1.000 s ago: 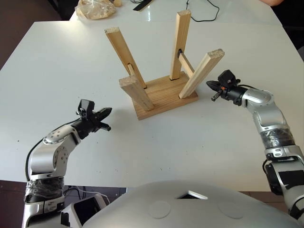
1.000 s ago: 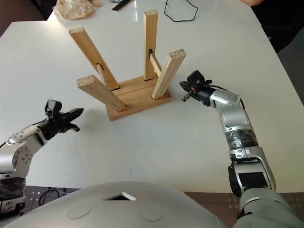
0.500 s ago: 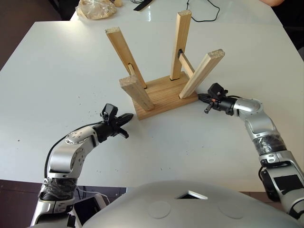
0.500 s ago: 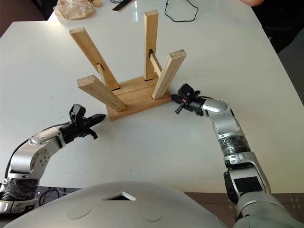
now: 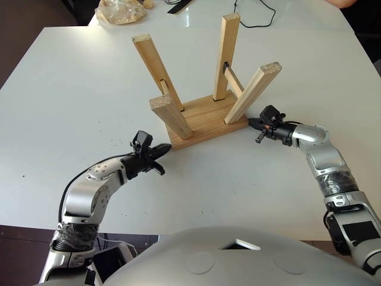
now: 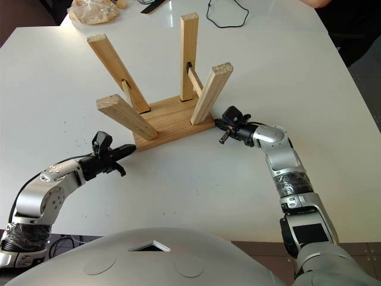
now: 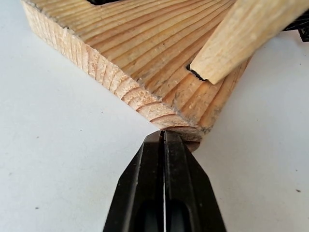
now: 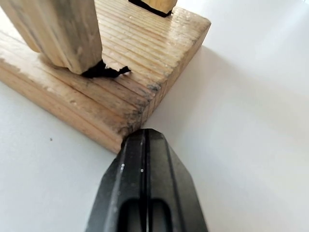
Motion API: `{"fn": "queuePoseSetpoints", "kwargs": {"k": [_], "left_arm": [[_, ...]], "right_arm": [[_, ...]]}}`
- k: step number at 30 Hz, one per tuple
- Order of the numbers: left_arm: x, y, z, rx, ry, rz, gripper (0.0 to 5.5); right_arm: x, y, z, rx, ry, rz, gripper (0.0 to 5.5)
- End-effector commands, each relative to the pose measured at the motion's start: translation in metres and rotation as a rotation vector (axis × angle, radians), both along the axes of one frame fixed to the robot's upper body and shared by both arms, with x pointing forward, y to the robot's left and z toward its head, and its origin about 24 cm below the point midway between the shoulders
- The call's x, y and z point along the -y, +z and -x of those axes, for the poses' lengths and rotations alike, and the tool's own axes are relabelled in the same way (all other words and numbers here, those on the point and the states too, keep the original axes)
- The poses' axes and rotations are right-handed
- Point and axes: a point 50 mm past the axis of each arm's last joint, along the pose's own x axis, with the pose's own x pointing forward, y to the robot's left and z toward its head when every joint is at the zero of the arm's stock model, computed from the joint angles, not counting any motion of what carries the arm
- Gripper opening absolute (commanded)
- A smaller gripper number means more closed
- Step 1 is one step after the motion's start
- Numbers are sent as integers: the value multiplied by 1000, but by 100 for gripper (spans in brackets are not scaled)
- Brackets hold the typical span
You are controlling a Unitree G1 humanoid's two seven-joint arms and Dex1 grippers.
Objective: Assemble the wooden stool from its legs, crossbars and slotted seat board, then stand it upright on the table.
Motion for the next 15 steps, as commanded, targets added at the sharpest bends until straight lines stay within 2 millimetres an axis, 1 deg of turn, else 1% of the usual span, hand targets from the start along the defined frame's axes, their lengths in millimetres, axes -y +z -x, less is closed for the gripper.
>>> {"fn": "queuePoseSetpoints", "kwargs": {"k": [1,5,9,11,13,15], "left_arm": [[7,-13,-2,-41,1,-18,2],[8,-13,1,-24,-38,-17,2],[13,-14,26,-53,-139,4,2],[14,-14,37,-68,-164,35,2],[14,-11,43,-67,-178,62,2],[16,-2,44,-42,-191,95,2]], "right_arm": [[-25,0,26,-58,204,-89,0],[-24,2,50,-96,273,-100,0],[-17,3,82,-148,285,-98,0],[-14,2,92,-166,261,-102,0],[-12,4,99,-176,244,-110,0],[-10,8,103,-180,244,-121,0]]}}
